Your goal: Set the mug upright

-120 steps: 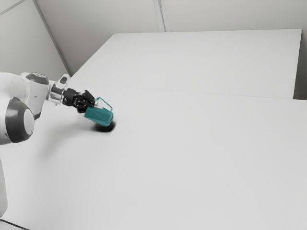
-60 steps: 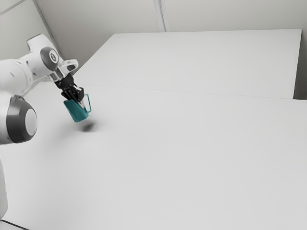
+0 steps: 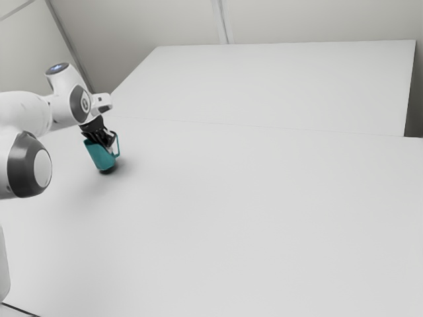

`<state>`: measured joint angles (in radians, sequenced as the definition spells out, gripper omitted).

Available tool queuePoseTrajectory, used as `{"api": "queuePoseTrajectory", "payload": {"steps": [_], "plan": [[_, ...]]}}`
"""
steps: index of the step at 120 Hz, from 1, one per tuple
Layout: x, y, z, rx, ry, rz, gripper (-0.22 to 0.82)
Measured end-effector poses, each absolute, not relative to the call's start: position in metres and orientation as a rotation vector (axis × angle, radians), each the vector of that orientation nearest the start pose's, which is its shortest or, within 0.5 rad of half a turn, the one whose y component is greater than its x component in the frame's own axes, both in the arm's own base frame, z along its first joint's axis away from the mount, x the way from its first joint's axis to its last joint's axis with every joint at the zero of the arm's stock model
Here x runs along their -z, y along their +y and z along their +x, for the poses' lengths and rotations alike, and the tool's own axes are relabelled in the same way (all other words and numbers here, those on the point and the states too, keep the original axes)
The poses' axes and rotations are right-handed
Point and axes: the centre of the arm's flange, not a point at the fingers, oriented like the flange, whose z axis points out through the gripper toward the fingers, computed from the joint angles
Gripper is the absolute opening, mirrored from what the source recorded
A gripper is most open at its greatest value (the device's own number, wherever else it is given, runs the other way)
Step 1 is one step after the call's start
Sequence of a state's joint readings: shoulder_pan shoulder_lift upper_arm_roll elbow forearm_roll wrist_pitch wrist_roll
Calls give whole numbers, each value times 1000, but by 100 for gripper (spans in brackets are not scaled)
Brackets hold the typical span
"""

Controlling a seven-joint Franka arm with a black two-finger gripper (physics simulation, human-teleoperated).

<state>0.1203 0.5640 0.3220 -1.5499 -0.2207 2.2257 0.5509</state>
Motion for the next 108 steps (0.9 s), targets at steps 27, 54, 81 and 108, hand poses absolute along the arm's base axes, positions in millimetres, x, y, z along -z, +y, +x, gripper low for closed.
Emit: {"api": "queuePoseTrajectory", "payload": {"steps": [27,54,81,108], "plan": [[-343,264,659,256,39,-3061,5],[-349,263,662,289,20,-3049,41],[-483,240,651,380,75,-3039,54],[-665,93,563,322,394,-3084,58]]}}
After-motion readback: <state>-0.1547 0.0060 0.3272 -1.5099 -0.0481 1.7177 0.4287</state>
